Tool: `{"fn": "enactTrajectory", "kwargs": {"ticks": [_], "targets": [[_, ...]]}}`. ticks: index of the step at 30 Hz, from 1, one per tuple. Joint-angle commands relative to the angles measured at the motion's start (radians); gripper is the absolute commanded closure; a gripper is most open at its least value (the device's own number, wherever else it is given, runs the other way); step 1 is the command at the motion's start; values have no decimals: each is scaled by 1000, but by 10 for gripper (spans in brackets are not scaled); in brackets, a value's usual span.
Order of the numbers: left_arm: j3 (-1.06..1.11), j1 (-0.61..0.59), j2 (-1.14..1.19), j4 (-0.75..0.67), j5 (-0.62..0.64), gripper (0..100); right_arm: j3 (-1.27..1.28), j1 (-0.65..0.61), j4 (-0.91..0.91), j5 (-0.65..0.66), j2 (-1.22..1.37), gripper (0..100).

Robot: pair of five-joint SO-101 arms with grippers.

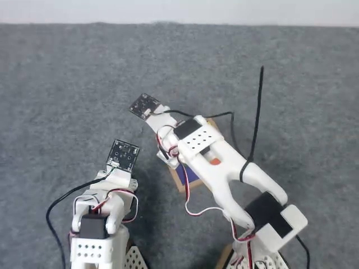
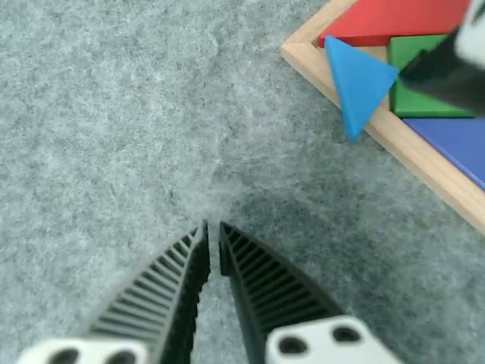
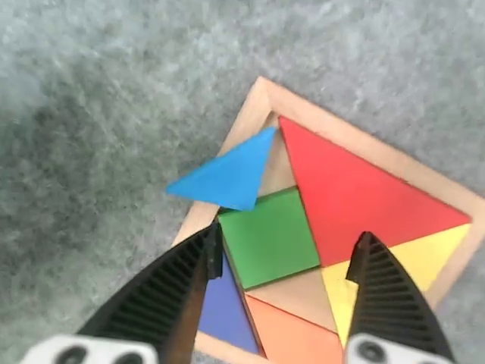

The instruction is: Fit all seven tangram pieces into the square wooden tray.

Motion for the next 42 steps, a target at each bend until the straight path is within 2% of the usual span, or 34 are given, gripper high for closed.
{"fn": "enactTrajectory", "kwargs": {"ticks": [1, 3, 5, 13, 22, 31, 42], "targets": [[-10, -6, -17, 3, -8, 978, 29, 4, -82, -58, -79, 924], [-10, -6, -17, 3, -8, 978, 44, 7, -108, -87, -87, 998], [-10, -6, -17, 3, -8, 978, 77, 1, -136, -103, -107, 976], [-10, -6, -17, 3, -8, 978, 199, -58, -255, -127, -216, 991], [-10, -5, -17, 3, -8, 978, 195, -53, -318, -121, -116, 991], [-10, -5, -17, 3, -8, 978, 163, 35, -323, -120, -97, 991], [-10, -5, -17, 3, -8, 978, 163, -1, -329, -123, -102, 990]]}}
